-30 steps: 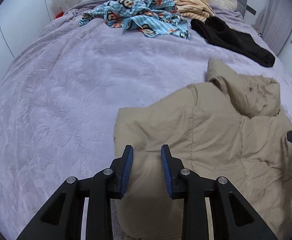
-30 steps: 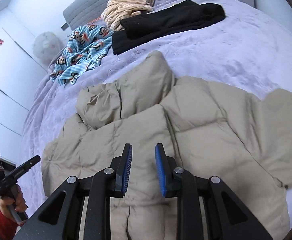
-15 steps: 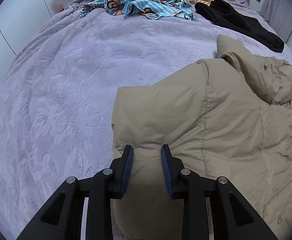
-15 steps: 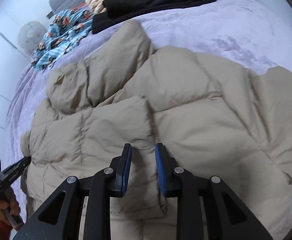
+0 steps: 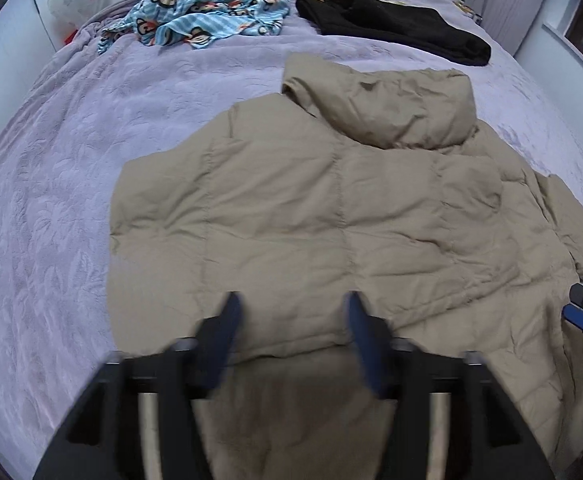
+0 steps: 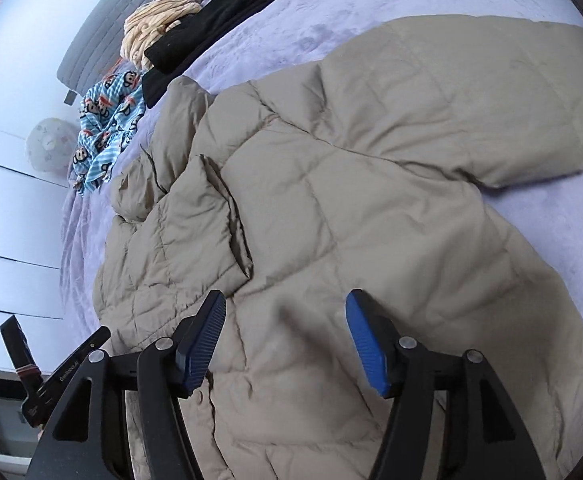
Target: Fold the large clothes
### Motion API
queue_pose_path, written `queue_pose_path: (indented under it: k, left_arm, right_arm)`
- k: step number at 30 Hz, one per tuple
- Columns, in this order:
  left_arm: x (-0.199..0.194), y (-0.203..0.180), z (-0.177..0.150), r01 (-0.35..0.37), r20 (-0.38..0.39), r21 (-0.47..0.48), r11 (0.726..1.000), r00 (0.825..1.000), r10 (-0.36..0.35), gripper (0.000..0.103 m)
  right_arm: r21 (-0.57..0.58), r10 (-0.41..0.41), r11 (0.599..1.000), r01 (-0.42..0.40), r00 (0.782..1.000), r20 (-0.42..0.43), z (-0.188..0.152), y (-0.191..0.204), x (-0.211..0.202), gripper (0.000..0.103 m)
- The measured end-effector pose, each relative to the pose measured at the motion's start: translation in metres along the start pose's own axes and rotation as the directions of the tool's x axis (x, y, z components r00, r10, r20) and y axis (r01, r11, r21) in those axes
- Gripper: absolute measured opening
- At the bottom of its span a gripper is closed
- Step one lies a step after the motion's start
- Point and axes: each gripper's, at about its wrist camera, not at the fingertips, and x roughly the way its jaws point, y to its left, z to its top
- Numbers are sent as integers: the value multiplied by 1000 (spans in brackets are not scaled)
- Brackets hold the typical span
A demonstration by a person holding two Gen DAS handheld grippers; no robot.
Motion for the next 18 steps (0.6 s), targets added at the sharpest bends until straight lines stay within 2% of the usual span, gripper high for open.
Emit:
queue_pose_path:
  k: [2,6,9,12,15,18]
  left_arm:
    - [-9,-17,-6,2,35,-3,1000,999,-2,103]
    - [-7,-51,-14,11,-7,24,1000,1000,-11,103]
    - [-2,-72,-16,30,-29,27,999,999,-29,103]
    - [6,-91,-16,23,-48,32,999,999,-21,103]
    - [12,-109,-15,41,-68,36,998,997,-39,103]
    - [13,-125,-16,58,-72,35,998,996,-56,103]
  right_arm:
    - [22,12,1000,-12,1000,4,-3,-10,-6,77]
    - [54,10,998,-11,1000,15,-3,-35,-23,77]
    - [101,17,995,-21,999,40,4,-61,-37,83]
    - [158,35,986,-48,996,84,14,-91,-55,88]
    - [191,42,979,-67,990,133,25,-119,-71,88]
    - [260,80,957,-129,978,193,34,-151,-85,88]
